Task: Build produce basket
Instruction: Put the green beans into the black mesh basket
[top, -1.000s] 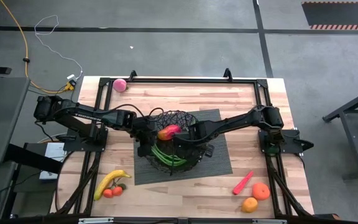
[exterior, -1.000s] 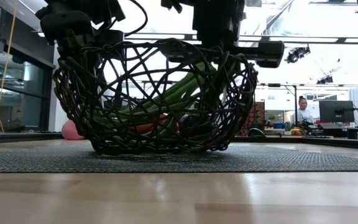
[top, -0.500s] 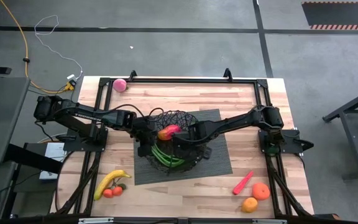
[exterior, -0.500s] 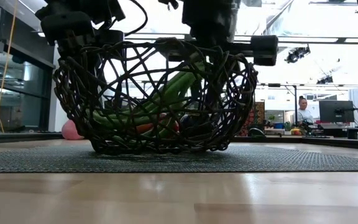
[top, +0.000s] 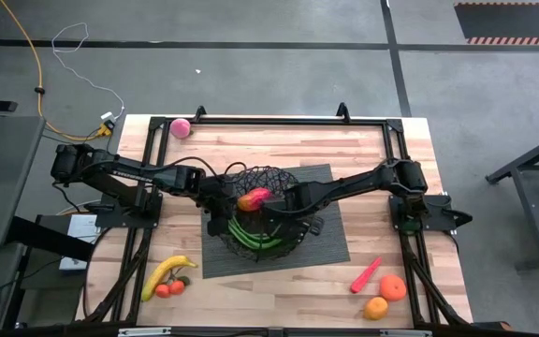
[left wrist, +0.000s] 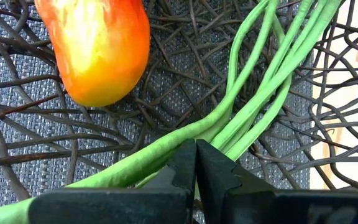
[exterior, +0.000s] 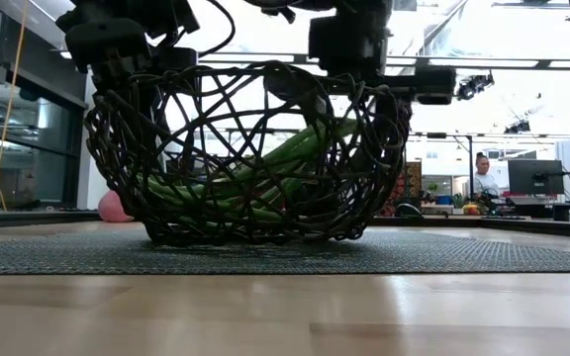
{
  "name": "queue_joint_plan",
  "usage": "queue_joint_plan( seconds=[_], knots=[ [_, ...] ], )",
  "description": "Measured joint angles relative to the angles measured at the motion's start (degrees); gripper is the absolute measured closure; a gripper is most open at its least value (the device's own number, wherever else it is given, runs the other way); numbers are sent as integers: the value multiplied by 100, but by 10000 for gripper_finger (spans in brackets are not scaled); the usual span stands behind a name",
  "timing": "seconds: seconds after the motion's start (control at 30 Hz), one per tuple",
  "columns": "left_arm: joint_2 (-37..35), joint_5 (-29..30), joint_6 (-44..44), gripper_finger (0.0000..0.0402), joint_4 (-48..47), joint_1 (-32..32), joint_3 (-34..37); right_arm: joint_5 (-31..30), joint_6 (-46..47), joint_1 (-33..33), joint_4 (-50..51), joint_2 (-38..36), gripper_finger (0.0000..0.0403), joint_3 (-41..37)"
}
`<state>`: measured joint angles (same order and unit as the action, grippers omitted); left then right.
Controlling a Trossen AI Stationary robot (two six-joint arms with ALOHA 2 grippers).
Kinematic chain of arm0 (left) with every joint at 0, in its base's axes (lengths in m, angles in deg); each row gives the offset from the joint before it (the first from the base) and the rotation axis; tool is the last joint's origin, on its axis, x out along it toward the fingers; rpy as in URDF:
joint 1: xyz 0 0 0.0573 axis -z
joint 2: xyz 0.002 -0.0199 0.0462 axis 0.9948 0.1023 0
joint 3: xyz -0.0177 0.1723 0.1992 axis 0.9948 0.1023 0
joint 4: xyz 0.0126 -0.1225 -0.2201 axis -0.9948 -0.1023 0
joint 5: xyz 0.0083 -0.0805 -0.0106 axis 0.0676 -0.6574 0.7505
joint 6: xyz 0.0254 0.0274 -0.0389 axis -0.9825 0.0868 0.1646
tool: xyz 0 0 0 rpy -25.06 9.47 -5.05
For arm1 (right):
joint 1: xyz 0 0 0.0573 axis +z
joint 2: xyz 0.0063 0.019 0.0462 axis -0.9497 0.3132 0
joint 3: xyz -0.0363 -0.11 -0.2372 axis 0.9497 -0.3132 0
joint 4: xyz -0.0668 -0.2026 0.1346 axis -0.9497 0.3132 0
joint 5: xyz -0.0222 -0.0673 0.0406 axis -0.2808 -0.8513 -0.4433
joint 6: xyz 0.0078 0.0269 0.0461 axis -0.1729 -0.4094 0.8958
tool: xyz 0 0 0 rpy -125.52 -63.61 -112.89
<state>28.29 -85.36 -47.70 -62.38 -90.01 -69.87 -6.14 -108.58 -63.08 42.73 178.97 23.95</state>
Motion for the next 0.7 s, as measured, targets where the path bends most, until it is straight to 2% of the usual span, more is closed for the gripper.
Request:
queue_joint_plan(
  seconds=[0.33,0.7],
  knots=[
    [0,57,0,401,37,-1,0,-42,73,-29,51,-260,189,2],
    [0,57,-2,401,83,-1,0,-199,176,-74,663,-383,189,11]
  ],
)
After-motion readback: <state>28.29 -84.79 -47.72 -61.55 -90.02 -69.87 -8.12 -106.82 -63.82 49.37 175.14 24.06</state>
